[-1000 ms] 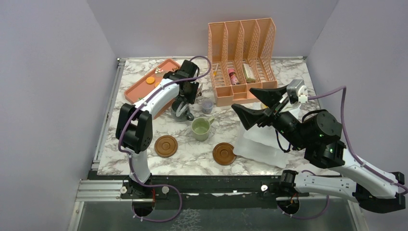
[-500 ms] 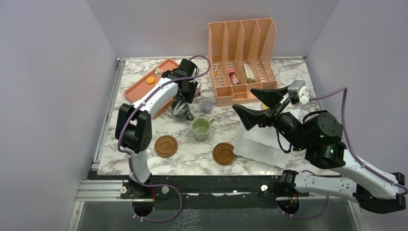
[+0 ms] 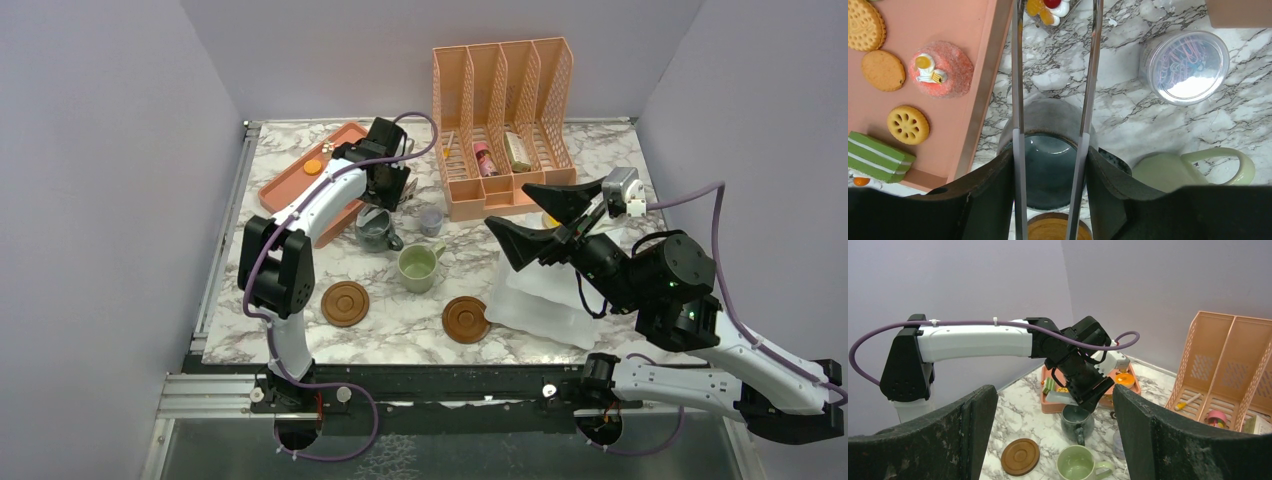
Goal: Serve the afternoon tea
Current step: Pick up the dessert at the center of the board.
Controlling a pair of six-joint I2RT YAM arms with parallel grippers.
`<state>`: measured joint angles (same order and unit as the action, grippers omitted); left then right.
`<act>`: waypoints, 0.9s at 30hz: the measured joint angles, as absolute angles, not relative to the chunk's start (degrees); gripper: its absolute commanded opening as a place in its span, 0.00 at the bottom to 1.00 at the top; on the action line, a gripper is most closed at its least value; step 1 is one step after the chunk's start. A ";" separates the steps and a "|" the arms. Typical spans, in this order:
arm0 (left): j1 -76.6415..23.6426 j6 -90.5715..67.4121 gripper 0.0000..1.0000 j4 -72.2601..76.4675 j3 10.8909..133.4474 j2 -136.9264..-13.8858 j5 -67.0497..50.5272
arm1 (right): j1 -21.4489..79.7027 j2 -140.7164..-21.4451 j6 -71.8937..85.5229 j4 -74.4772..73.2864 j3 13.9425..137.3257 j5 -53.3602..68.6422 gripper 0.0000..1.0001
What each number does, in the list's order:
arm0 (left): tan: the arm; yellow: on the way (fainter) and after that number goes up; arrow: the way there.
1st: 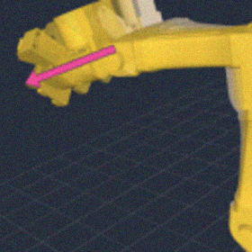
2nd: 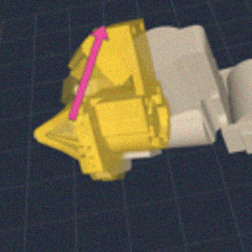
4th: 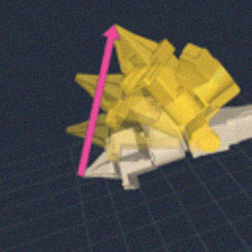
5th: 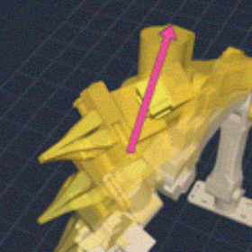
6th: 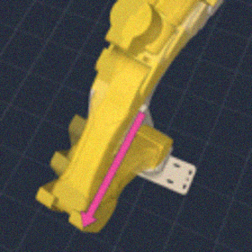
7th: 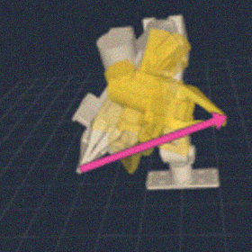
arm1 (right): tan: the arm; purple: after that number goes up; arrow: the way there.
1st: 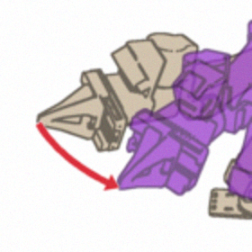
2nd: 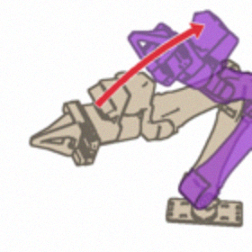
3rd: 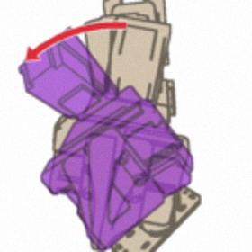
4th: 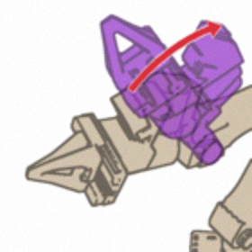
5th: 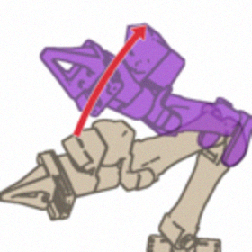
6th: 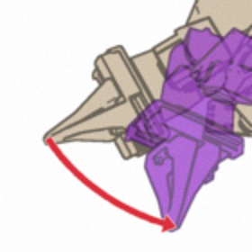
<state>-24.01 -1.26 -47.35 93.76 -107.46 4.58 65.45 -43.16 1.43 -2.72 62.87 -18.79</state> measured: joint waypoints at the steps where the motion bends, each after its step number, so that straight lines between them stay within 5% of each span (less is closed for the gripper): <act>1: -24.01 -1.19 0.50 -47.37 93.76 -107.46 4.56 | 65.45 -43.16 1.43 -2.72 62.87 -18.79 0.91; 16: -21.91 -0.84 0.51 -48.60 93.84 -107.42 3.16 | 65.45 -42.81 1.43 -2.50 62.39 -18.74 0.91; 27: -21.78 -0.86 0.26 -48.88 93.45 -106.98 1.89 | 65.45 -43.31 1.45 -2.28 62.43 -18.13 0.91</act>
